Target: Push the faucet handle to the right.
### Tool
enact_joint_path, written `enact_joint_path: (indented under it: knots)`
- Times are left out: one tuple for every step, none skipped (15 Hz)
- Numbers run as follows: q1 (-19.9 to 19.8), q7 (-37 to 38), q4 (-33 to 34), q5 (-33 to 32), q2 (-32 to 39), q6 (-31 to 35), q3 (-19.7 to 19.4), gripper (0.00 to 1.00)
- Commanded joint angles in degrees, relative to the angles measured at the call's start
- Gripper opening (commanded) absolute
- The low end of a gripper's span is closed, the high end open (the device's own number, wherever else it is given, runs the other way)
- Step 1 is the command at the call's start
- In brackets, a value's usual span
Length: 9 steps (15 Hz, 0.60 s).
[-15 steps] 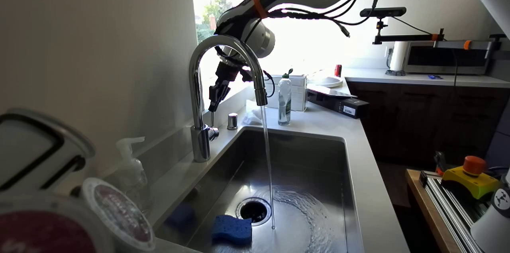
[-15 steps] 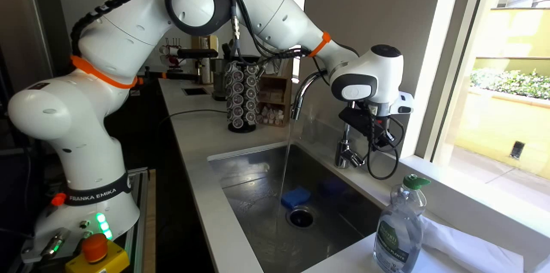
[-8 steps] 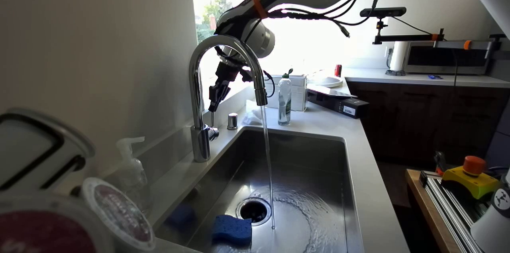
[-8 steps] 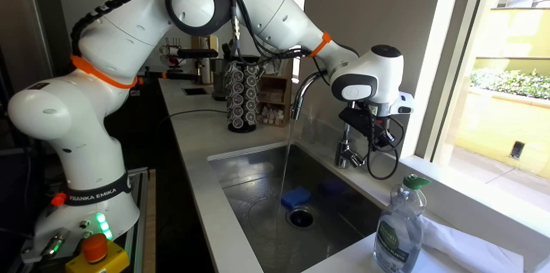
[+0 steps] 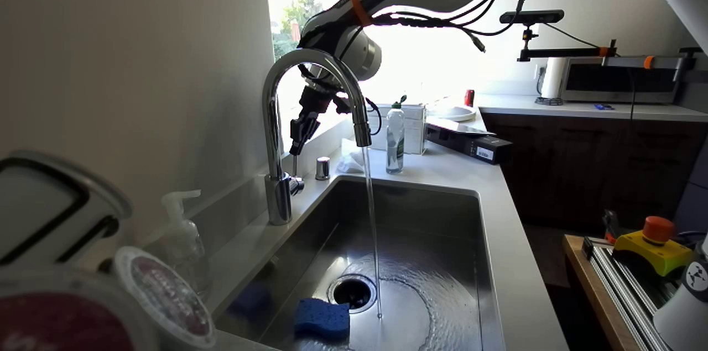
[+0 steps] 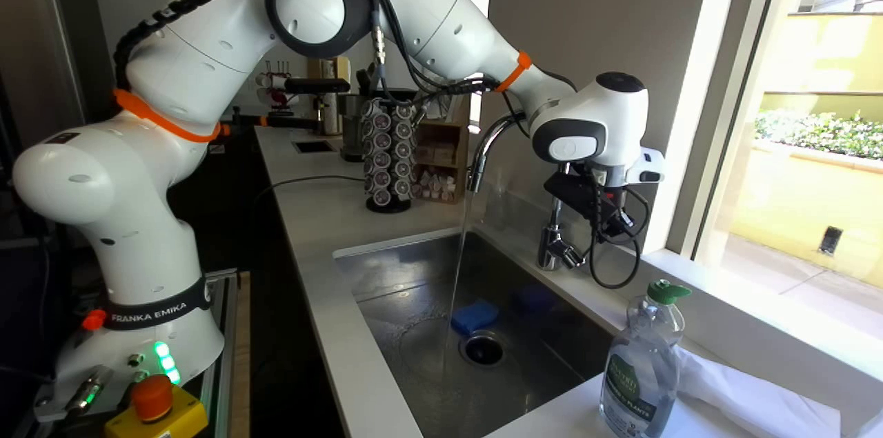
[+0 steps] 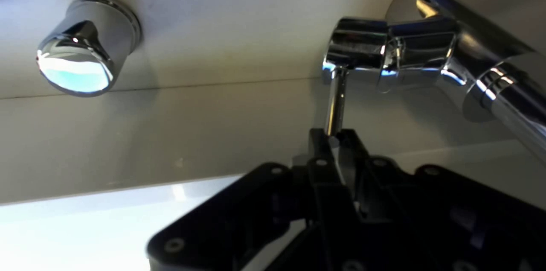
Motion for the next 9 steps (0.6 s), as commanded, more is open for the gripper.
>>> enact_joint_path:
  knots:
    - [-0.56,0.20,1.88,-2.10,1.32,-0.81,0.19,0.03]
    - [-0.68,-0.03,1.85,-2.26,1.19,-1.28,0.23,0.03]
    - [-0.71,-0.12,1.80,-2.53,1.08,-1.47,0.16,0.03]
    - [-0.75,-0.28,1.72,-2.81,0.97,-1.80,0.10,0.03]
    - [-0.78,-0.43,1.67,-3.18,0.88,-2.17,0.04,0.03]
    - [-0.75,-0.54,1.67,-3.69,0.82,-2.55,-0.09,0.03]
    - [-0.71,-0.56,1.79,-4.17,0.82,-3.02,-0.21,0.03]
    - [-0.67,-0.66,1.90,-4.65,0.83,-3.50,-0.32,0.03]
    - [-0.68,-0.73,2.13,-5.09,0.85,-4.20,-0.42,0.03]
